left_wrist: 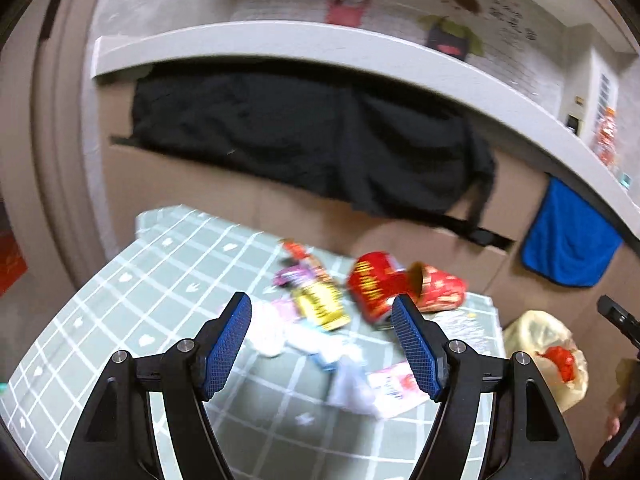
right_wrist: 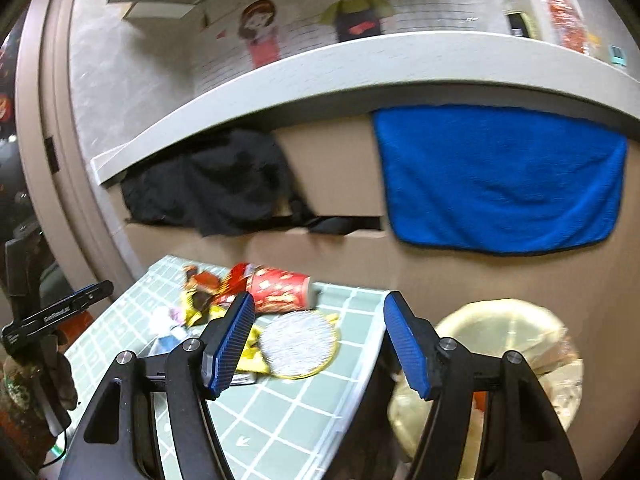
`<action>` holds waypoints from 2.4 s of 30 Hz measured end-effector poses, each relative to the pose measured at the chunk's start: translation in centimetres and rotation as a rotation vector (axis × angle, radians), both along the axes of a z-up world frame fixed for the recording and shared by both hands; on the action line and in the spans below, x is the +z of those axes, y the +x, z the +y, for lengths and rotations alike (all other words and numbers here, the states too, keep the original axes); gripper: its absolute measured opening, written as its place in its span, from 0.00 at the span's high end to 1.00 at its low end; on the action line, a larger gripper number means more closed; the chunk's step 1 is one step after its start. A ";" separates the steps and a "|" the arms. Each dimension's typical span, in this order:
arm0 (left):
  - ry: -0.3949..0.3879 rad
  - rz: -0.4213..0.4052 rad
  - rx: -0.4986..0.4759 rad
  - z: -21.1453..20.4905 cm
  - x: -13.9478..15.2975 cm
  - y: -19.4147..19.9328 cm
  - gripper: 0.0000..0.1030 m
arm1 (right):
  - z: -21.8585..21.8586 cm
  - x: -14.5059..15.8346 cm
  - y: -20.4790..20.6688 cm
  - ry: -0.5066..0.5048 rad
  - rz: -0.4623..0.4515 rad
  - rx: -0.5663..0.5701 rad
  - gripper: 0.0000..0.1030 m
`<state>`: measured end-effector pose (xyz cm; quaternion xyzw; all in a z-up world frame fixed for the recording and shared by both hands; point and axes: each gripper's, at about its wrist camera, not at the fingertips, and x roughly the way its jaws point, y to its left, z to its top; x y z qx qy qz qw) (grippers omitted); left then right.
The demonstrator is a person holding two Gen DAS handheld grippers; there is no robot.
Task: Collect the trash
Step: 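Grasp the white tissue bundle on the table with the left tool, then grasp the yellow snack packet with the right tool while the left tool holds the tissue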
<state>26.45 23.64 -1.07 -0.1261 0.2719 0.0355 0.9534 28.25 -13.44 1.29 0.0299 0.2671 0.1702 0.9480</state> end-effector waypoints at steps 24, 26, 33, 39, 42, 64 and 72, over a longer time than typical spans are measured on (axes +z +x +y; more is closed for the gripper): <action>-0.130 0.295 0.000 -3.5 -9.7 9.1 0.42 | 3.6 -3.7 0.0 0.016 0.124 0.028 0.38; -0.150 0.315 0.005 -3.3 -10.3 9.5 0.47 | 4.0 -3.5 0.2 0.008 0.122 0.029 0.38; -0.176 0.305 -0.030 -3.0 -9.8 9.6 0.66 | 5.2 -3.4 0.9 -0.005 0.140 0.064 0.38; -0.161 0.216 -0.039 -1.2 -6.9 6.8 0.66 | 7.0 -4.1 0.8 -0.043 0.167 0.104 0.38; -0.146 0.174 -0.029 -0.2 -5.5 5.1 0.66 | 7.9 -4.4 0.9 -0.059 0.169 0.119 0.38; -0.084 0.049 0.018 4.4 -2.4 -2.8 0.66 | 16.0 -7.8 4.3 -0.282 0.171 0.249 0.39; -0.093 0.097 -0.019 3.5 -3.7 -1.9 0.66 | 18.8 -11.1 8.8 -0.406 0.223 0.234 0.52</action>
